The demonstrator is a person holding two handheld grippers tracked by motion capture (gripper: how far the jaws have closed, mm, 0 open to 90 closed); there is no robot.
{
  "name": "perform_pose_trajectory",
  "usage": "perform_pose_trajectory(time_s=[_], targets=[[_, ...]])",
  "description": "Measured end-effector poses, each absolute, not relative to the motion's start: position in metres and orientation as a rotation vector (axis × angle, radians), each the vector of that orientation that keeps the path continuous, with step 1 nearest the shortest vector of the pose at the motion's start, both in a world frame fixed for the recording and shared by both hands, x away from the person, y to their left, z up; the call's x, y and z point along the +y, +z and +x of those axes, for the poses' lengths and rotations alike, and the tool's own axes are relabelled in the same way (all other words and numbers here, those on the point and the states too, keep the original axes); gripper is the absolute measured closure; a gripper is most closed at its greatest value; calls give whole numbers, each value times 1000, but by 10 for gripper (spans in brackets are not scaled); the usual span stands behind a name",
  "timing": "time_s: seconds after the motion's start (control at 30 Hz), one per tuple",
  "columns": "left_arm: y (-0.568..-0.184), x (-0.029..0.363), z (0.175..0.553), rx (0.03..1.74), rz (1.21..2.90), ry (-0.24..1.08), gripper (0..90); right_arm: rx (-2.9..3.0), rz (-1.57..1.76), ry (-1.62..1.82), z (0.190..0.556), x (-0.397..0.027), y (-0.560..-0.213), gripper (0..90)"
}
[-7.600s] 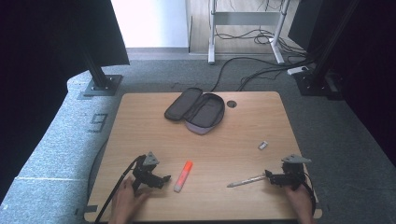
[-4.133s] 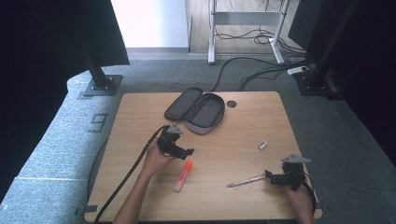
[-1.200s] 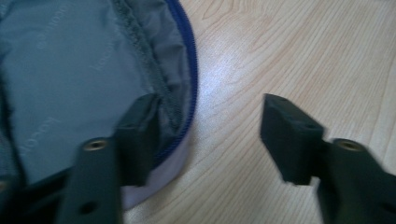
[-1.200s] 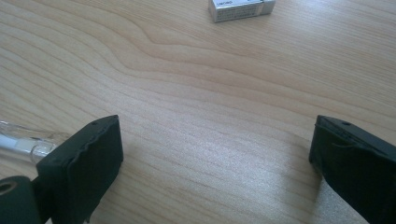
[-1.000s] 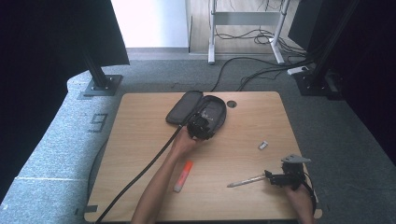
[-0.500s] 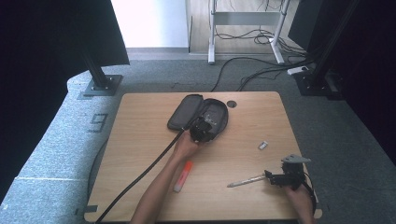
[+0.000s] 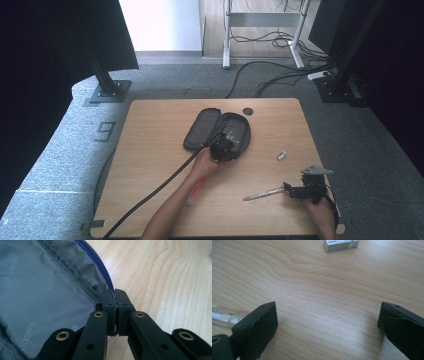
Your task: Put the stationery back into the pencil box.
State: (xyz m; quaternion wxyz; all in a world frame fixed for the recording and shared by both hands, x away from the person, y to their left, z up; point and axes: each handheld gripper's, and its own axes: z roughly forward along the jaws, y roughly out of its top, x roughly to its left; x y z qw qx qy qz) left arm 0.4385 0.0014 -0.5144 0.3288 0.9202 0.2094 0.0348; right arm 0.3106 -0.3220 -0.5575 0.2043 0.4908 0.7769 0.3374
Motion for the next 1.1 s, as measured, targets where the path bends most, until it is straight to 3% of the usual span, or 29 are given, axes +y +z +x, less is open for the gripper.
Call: perform_pose_trajectory(time_s=[1.1], targets=[[-515, -36, 371, 357, 2446, -32, 873, 2166, 1369, 941, 311, -322, -557, 25]])
